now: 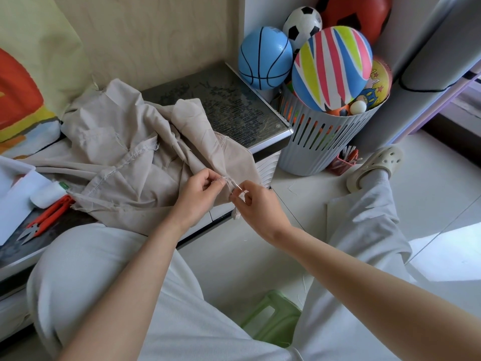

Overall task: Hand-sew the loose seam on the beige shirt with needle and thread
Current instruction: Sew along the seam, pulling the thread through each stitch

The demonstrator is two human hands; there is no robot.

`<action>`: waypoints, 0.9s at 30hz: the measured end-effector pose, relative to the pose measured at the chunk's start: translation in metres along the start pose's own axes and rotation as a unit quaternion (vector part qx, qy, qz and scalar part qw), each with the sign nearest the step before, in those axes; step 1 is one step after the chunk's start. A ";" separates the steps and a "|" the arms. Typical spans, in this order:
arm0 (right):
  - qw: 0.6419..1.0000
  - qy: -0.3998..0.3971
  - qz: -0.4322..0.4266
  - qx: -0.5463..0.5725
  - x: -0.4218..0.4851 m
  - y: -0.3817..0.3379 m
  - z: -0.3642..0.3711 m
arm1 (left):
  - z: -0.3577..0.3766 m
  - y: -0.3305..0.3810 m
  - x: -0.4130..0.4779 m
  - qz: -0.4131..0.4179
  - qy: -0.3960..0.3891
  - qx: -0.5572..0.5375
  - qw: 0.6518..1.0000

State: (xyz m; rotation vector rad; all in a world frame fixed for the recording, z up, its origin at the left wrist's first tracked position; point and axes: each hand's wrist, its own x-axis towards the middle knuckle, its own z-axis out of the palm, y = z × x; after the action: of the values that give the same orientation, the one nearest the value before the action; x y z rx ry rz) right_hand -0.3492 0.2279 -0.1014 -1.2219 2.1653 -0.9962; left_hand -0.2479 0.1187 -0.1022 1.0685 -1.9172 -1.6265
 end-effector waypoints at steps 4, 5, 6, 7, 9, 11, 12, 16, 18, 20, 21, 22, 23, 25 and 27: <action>0.999 -0.022 -0.009 -0.023 -0.015 0.015 0.001 | 0.000 0.000 0.000 0.010 0.011 -0.009 1.000; 0.999 -0.033 -0.008 -0.031 -0.018 0.019 0.001 | -0.001 -0.001 0.000 0.010 0.010 -0.007 1.000; 0.998 -0.040 -0.009 -0.038 -0.020 0.022 0.000 | 0.000 -0.003 0.000 0.010 0.004 -0.003 1.000; 0.998 -0.045 -0.010 -0.045 -0.021 0.024 0.000 | 0.000 -0.005 0.000 0.010 -0.005 0.004 1.000; 0.997 -0.057 -0.018 -0.053 -0.022 0.025 -0.001 | 0.000 -0.007 0.001 0.012 -0.017 0.013 1.000; 0.996 -0.070 -0.023 -0.056 -0.021 0.025 -0.001 | 0.000 -0.008 0.001 0.013 -0.023 0.009 1.000; 0.996 -0.069 -0.025 -0.050 -0.020 0.025 -0.002 | 0.000 -0.007 0.001 0.015 -0.025 0.004 1.000; 1.000 -0.020 -0.019 0.013 -0.012 0.016 -0.007 | 0.000 -0.003 -0.002 0.025 -0.050 -0.002 0.998; 0.999 -0.016 -0.013 0.037 -0.005 0.007 -0.012 | 0.000 -0.002 -0.002 0.018 -0.067 -0.002 0.998; 0.998 -0.049 -0.011 0.044 0.002 0.001 -0.013 | 0.001 -0.002 -0.003 0.010 -0.085 -0.010 0.996; 0.996 -0.071 -0.011 0.045 0.005 -0.001 -0.013 | 0.001 -0.001 -0.003 0.006 -0.091 -0.016 0.996; 0.995 -0.087 -0.006 0.041 0.007 0.000 -0.013 | 0.000 -0.001 -0.003 0.002 -0.094 -0.018 0.995; 0.995 -0.093 -0.002 0.039 0.010 0.000 -0.013 | 0.000 -0.001 -0.003 0.000 -0.093 -0.014 0.996; 0.996 -0.086 0.006 0.024 0.013 0.003 -0.015 | -0.002 -0.003 -0.002 -0.003 -0.082 0.014 0.997; 0.997 -0.081 0.010 0.007 0.014 0.005 -0.017 | -0.004 -0.008 0.000 -0.008 -0.070 0.051 0.996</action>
State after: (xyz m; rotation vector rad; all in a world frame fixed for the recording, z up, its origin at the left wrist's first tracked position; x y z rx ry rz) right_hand -0.3705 0.2236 -0.0951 -1.2282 2.0388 -0.8715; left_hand -0.2428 0.1156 -0.1087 1.0341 -2.1067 -1.6684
